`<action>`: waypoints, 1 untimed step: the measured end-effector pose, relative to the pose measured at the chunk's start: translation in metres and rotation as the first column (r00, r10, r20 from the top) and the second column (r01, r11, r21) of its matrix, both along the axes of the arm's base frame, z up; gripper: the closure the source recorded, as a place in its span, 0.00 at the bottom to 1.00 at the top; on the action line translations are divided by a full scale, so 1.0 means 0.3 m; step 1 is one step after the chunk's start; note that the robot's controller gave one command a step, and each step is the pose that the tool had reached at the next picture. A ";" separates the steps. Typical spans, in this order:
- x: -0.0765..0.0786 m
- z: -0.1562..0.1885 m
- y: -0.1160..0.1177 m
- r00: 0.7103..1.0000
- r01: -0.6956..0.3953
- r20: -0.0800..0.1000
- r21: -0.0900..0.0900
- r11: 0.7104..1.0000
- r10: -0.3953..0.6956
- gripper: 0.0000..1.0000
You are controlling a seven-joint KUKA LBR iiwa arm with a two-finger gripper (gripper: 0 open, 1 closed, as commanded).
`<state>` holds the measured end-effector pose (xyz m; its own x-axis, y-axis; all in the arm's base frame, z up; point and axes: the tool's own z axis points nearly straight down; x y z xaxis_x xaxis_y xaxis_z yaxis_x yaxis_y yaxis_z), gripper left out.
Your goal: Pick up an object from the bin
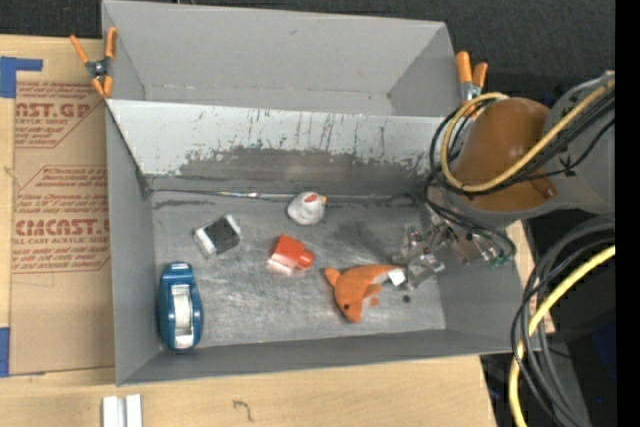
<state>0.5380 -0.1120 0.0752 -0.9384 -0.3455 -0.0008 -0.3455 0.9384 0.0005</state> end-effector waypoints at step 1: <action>0.000 0.000 0.000 1.000 0.000 0.000 0.000 1.000 0.000 1.00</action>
Offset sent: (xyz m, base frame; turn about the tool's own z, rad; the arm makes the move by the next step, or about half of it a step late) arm -0.0208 -0.0089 0.1364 -0.0437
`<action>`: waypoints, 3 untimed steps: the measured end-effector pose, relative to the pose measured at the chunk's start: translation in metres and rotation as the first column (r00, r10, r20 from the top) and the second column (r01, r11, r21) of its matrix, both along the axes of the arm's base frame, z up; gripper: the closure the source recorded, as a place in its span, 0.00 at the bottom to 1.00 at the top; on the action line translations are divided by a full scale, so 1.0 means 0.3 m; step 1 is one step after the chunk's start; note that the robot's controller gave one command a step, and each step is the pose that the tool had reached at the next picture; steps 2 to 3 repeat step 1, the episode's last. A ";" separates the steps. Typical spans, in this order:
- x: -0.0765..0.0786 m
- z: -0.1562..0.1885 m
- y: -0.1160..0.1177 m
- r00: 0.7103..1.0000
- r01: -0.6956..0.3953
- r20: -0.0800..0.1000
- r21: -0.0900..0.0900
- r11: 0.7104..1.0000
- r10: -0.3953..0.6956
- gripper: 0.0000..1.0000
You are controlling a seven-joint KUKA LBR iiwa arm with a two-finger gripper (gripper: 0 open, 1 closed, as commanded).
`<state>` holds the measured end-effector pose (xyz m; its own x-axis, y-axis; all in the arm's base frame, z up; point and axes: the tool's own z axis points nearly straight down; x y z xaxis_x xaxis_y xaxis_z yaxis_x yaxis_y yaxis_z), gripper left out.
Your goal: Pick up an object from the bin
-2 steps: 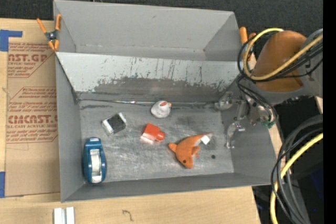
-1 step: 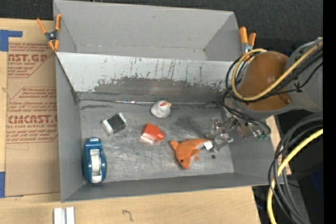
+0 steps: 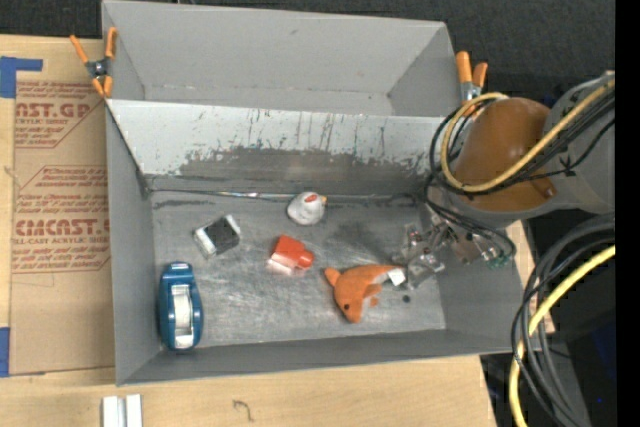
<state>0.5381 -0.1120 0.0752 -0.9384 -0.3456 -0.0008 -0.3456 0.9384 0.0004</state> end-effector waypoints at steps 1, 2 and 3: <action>-0.067 0.454 -0.027 0.999 -0.043 0.002 0.000 0.999 0.043 1.00; -0.067 0.454 -0.027 0.999 -0.043 0.002 0.000 0.999 0.043 1.00; -0.067 0.454 -0.027 0.999 -0.043 0.002 0.000 0.999 0.043 1.00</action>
Offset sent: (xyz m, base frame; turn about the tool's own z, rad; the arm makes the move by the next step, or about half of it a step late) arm 0.0000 0.0000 0.0000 0.0000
